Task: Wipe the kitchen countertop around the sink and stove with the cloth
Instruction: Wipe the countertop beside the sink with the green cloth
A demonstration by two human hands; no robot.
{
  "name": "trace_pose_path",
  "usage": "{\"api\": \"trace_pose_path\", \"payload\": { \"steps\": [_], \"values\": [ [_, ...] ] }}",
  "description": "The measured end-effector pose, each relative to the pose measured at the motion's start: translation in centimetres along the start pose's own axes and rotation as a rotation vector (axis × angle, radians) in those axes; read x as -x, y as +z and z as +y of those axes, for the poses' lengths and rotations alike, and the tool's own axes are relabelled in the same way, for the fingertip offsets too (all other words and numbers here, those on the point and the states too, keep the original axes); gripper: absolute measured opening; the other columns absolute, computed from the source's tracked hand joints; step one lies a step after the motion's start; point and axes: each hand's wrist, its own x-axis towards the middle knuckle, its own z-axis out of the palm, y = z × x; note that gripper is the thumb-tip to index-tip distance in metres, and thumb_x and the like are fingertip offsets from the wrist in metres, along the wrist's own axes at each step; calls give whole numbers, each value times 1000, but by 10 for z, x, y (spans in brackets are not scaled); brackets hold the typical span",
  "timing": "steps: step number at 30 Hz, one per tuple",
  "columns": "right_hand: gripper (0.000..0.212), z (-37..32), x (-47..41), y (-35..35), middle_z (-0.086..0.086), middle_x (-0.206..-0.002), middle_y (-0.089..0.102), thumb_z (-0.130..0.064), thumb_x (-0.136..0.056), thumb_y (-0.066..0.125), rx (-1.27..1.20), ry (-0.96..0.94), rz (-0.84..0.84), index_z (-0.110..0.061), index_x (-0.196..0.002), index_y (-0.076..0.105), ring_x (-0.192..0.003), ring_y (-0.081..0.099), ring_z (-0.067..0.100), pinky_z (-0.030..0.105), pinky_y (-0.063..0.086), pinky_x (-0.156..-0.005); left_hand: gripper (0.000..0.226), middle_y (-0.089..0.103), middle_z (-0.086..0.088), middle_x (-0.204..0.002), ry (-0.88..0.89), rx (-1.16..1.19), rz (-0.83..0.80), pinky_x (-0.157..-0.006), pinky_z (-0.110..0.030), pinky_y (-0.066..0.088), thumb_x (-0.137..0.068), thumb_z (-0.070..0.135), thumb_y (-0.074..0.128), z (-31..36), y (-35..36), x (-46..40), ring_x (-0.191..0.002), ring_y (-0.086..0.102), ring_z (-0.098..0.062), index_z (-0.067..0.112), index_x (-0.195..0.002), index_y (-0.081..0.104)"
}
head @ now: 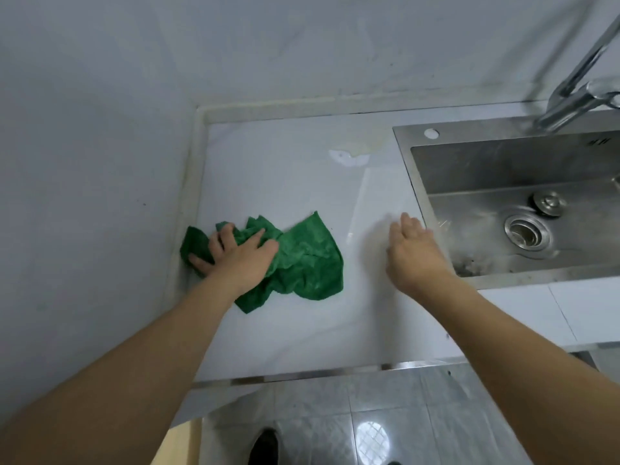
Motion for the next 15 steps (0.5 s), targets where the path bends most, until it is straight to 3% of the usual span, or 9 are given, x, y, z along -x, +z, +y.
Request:
{"api": "trace_pose_path", "payload": {
  "steps": [2, 4, 8, 11, 15],
  "values": [
    [70, 14, 6, -1, 18, -159, -9, -13, -92, 34, 38, 92, -114, 2, -150, -2, -147, -5, 32, 43, 3, -120, 103, -9, 4, -162, -53, 39, -67, -103, -76, -12, -66, 94, 29, 30, 4, -4, -147, -18, -31, 39, -153, 16],
    [70, 27, 9, -1, 18, -158, -12, -14, -92, 31, 62, 116, -174, 2, -150, -5, -147, -7, 32, 44, 2, -120, 114, -6, 1, -163, -23, -10, -49, -100, -81, -4, -64, 95, 36, 69, 22, -4, -147, -15, -37, 31, -154, 9],
    [78, 41, 6, -10, 18, -159, -12, -28, -93, 38, 172, 99, -202, 2, -150, -6, -147, -7, 32, 45, 1, -120, 62, 9, 1, -162, 342, -228, 150, -104, -78, 3, -94, 51, 34, 120, 80, 16, -148, -2, -34, 32, -151, 20],
    [80, 39, 6, -15, 19, -158, -12, -32, -93, 40, 248, 32, -184, 2, -150, -6, -147, -7, 33, 44, 1, -120, 53, 19, 7, -160, 547, -310, 208, -111, -70, 9, -97, 41, 39, 89, 76, 1, -146, 10, -27, 37, -149, 28],
    [74, 37, 17, -13, 16, -159, -12, -24, -94, 35, 193, -5, -202, 0, -150, -6, -148, -7, 30, 43, 1, -121, 51, 25, 4, -159, 341, -248, 287, -113, -67, 13, -99, 33, 40, 46, 43, -36, -145, 14, -29, 36, -149, 30]
  ]
}}
